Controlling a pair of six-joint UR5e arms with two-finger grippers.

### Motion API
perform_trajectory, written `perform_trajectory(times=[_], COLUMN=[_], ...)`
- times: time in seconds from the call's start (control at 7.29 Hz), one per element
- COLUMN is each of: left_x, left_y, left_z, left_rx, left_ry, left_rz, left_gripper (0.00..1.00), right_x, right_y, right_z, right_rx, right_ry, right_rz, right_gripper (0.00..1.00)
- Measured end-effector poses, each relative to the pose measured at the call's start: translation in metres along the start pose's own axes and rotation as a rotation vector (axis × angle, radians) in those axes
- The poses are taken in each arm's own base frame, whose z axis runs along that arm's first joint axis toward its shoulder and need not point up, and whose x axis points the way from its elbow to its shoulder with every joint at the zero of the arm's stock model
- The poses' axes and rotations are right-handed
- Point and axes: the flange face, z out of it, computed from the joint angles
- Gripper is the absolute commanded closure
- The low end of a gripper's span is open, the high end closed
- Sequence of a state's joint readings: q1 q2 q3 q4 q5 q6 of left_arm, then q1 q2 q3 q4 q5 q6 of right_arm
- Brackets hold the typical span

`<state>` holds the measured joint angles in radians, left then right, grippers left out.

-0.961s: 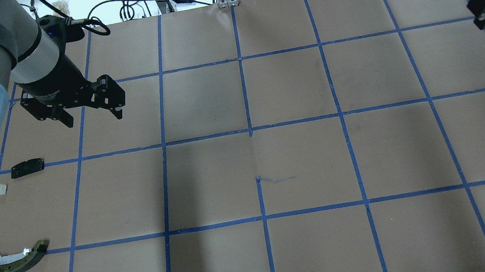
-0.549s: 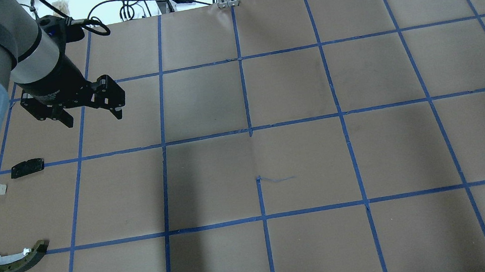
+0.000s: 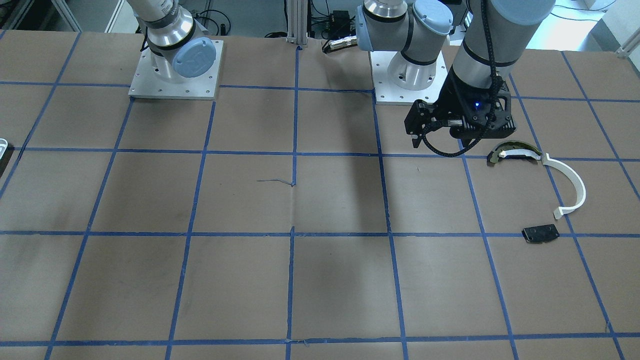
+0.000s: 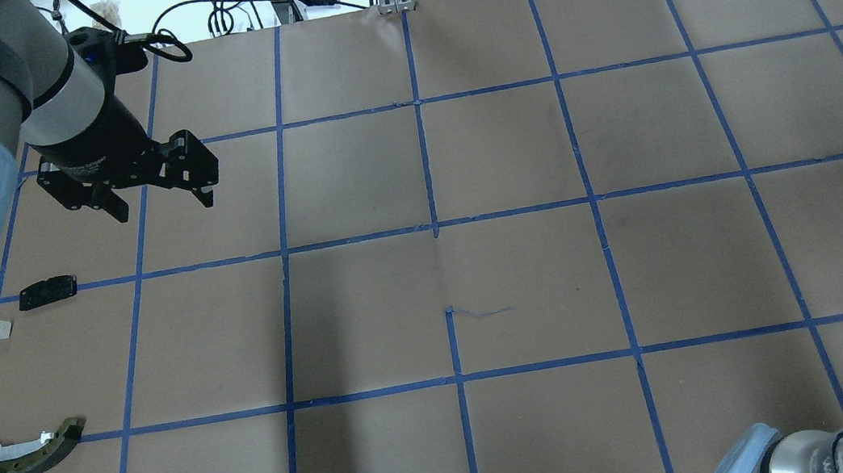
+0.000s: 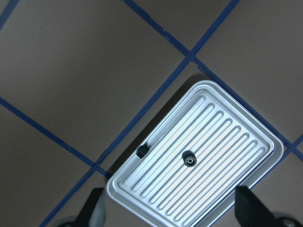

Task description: Place bearing gear from tray to pile

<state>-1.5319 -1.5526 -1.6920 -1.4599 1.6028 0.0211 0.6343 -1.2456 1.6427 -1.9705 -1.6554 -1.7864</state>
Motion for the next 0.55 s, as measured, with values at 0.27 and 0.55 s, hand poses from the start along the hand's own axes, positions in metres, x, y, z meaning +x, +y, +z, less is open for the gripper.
perform_trajectory(times=[0.27,0.55], left_x=[-0.002,-0.005], left_y=[0.000,-0.001], left_z=[0.000,0.000], left_rx=[-0.001,0.000], left_ry=[0.000,0.000], left_rz=[-0.001,-0.005], left_gripper=[0.00,0.00], right_x=[0.017,0.004], right_y=[0.038,0.045], right_z=[0.070,0.103], right_rx=[0.047,0.098], right_ry=[-0.040,-0.083], right_rz=[-0.129,-0.163], right_gripper=[0.10,0.10])
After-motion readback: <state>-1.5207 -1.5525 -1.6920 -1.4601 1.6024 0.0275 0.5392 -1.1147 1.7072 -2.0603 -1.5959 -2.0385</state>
